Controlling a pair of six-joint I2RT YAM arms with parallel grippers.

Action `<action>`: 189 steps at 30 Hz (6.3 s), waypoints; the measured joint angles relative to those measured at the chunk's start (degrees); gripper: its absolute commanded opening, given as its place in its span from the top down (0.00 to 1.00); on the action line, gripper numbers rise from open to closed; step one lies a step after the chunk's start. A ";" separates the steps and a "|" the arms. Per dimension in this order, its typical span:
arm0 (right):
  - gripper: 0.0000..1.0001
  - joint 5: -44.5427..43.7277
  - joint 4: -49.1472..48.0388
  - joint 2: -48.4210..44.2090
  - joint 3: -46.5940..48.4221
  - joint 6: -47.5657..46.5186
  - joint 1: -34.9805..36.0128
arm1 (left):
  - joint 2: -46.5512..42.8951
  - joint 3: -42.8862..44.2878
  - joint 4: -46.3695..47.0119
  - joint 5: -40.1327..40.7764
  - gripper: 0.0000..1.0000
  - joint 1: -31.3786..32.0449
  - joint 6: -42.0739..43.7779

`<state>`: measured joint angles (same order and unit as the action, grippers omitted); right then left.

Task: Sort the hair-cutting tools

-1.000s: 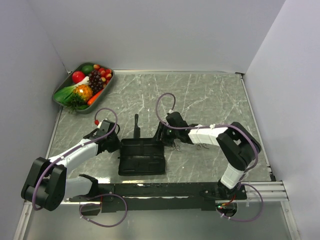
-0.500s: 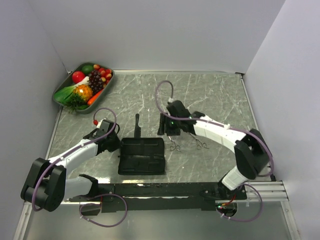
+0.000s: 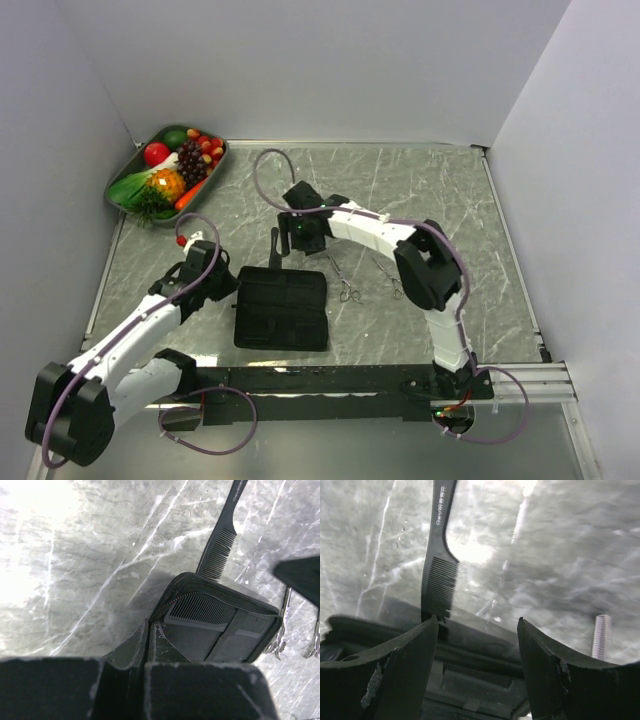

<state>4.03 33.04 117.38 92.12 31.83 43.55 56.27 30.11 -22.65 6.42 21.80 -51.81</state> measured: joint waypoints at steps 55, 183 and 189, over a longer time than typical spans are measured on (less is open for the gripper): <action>0.59 -20.00 -5.05 -1.79 -12.76 3.30 2.58 | 2.47 1.55 -3.54 2.69 0.99 -9.44 3.41; 0.34 -20.35 25.40 -48.15 -33.97 19.54 43.74 | 3.54 21.14 -6.47 -23.34 0.03 -5.16 17.75; 0.29 -18.84 22.93 -44.78 -38.88 20.87 43.41 | 3.54 20.26 -5.68 -26.21 0.03 -5.16 18.03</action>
<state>-14.81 55.96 72.60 53.23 52.71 86.96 59.81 50.37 -28.34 -19.79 16.64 -33.78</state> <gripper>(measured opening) 0.682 0.969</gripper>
